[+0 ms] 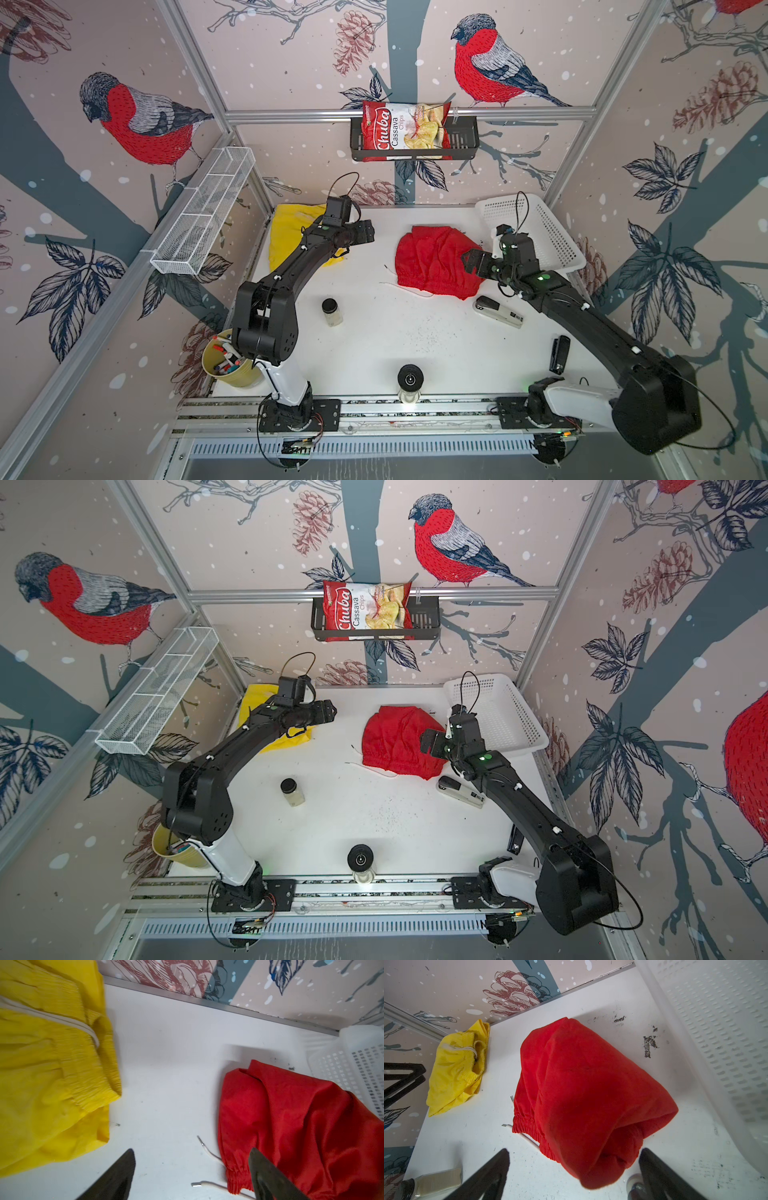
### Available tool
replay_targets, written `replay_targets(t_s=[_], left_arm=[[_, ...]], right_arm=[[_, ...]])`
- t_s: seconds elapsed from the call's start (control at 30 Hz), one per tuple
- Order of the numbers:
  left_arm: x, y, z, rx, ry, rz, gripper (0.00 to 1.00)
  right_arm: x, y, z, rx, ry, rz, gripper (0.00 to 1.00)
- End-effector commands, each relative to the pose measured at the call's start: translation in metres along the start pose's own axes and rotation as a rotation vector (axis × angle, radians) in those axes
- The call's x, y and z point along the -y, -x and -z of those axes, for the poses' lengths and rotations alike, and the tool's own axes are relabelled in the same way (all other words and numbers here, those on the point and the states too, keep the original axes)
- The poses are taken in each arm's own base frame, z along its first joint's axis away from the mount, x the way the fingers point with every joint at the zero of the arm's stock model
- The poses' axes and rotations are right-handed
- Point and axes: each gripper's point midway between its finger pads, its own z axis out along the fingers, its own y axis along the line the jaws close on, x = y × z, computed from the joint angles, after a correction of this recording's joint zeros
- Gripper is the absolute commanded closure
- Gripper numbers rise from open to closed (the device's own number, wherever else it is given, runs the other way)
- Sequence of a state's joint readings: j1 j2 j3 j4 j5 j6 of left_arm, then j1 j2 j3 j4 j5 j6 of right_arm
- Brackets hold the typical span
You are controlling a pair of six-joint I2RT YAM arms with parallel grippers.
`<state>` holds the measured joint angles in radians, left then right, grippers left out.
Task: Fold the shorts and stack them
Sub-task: 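Reach the left gripper to the red shorts' waistband nearest the robot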
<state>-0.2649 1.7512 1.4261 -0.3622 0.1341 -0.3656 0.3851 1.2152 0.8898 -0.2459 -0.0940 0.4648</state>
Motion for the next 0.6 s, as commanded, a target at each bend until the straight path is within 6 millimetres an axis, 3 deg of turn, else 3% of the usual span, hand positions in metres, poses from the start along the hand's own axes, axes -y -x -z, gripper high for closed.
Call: replay_targets(t_s=[0.0,0.1,0.17,0.23,0.27,0.33,0.47,0.57], left_arm=[[0.008,-0.010,-0.004,-0.033,-0.014,-0.011,0.17],[0.023,-0.016,-0.002,-0.028,-0.002,-0.064,0.23],[0.042,-0.022,0.000,-0.024,0.007,-0.132,0.26],[0.068,-0.033,0.003,-0.022,-0.003,-0.208,0.26],[0.078,-0.039,0.004,-0.025,-0.016,-0.236,0.26],[0.101,-0.052,0.004,-0.037,-0.050,-0.281,0.26],[0.129,-0.074,0.000,-0.054,-0.074,-0.326,0.26],[0.147,-0.090,-0.001,-0.048,-0.077,-0.332,0.28]], right_arm=[[-0.009,-0.021,0.006,-0.052,0.086,0.012,0.16],[-0.002,-0.036,0.008,-0.046,0.103,-0.005,0.31],[0.004,-0.044,0.009,-0.047,0.112,-0.026,0.43],[0.005,-0.049,0.010,-0.042,0.142,-0.038,0.63],[0.003,-0.049,0.011,-0.031,0.157,-0.035,0.67],[0.003,-0.045,0.017,0.023,0.171,-0.025,0.68],[0.019,-0.031,0.031,0.156,0.104,-0.026,0.55],[0.028,-0.026,0.045,0.237,0.076,-0.023,0.54]])
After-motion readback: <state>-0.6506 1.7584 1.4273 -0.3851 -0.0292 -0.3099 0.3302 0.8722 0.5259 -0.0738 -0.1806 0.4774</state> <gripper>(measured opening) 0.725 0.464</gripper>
